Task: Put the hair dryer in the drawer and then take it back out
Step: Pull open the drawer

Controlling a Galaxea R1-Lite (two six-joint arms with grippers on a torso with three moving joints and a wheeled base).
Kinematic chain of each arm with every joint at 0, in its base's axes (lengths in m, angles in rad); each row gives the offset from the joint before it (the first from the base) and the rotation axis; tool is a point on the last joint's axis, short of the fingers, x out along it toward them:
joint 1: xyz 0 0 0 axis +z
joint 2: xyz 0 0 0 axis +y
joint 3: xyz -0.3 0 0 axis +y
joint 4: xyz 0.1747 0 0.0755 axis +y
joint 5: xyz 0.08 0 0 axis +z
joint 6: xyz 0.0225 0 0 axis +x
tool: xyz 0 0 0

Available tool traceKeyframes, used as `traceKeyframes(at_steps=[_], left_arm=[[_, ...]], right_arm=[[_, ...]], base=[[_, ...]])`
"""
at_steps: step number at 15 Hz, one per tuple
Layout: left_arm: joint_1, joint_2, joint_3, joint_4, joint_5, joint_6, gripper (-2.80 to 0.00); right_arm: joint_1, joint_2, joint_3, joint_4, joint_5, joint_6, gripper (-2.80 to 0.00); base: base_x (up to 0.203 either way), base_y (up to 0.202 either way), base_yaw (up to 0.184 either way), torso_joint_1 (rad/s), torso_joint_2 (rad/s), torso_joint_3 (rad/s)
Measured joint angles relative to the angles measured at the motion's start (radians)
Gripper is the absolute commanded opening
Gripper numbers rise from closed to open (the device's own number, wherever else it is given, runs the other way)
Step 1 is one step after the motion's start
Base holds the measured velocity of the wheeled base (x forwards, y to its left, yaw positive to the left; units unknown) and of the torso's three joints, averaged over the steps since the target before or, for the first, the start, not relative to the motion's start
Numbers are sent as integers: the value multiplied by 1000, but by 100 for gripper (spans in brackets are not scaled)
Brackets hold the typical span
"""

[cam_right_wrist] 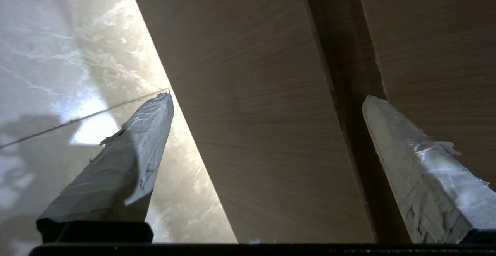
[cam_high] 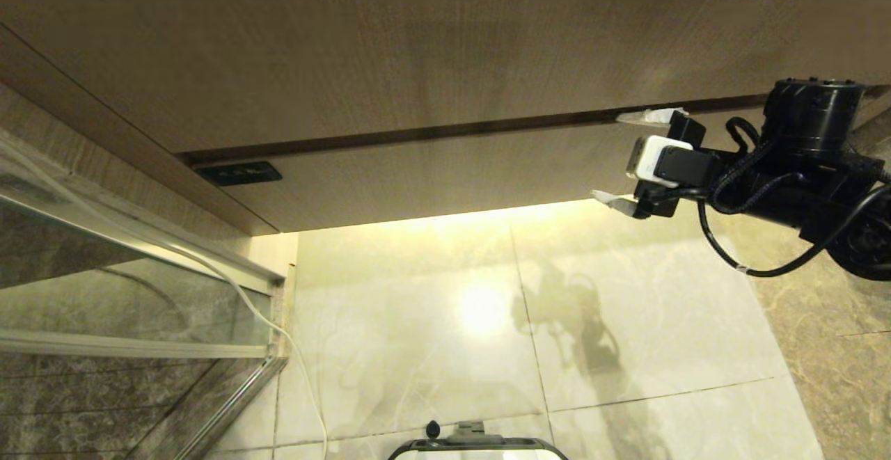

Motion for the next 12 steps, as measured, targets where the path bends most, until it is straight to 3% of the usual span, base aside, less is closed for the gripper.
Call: traceKeyframes(at_steps=[12], left_arm=[[0,0,0,0,0,0,-280]], right_arm=[[-11,106,-117,-11,2,0,0]], base=[[0,0,0,0,0,0]])
